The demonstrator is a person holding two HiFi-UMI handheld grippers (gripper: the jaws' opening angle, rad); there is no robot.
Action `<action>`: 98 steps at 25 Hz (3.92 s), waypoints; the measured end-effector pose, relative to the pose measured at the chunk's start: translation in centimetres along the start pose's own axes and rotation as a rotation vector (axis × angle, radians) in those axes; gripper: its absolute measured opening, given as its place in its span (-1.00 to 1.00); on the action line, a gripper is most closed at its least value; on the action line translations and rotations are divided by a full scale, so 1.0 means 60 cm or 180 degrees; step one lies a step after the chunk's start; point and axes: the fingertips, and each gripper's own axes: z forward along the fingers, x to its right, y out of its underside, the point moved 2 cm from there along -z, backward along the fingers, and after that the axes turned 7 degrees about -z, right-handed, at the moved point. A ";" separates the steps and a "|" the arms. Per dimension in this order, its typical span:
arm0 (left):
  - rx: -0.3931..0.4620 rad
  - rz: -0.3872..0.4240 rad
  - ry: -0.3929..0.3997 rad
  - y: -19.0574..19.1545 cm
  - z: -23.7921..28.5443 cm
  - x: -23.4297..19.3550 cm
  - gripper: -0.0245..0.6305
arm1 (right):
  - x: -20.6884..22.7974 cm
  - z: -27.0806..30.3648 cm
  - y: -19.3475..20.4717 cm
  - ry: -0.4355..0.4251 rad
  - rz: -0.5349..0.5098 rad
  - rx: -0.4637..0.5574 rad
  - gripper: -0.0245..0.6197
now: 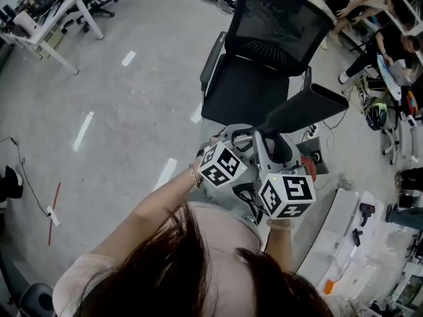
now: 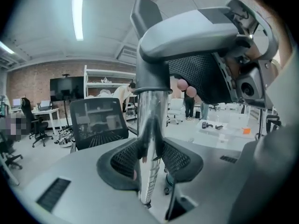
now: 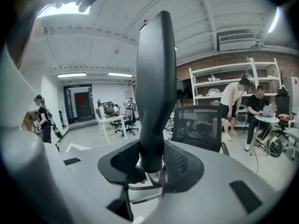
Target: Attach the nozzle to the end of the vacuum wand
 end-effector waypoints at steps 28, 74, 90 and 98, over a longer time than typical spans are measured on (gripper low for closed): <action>0.0017 0.0024 0.0142 -0.002 0.003 0.002 -0.45 | 0.002 0.013 0.006 0.0004 0.0156 0.0147 -0.38; -0.0032 0.0150 0.0657 -0.003 -0.004 -0.012 -0.45 | -0.014 0.035 -0.007 -0.1524 -0.0333 -0.0165 -0.39; -0.0022 0.0080 0.0540 -0.002 0.000 -0.016 -0.45 | -0.010 0.027 0.008 -0.0013 -0.0013 0.0578 -0.40; -0.0033 0.0174 0.0638 0.000 -0.010 0.000 -0.45 | -0.018 0.018 0.003 -0.0926 -0.0113 -0.0008 -0.40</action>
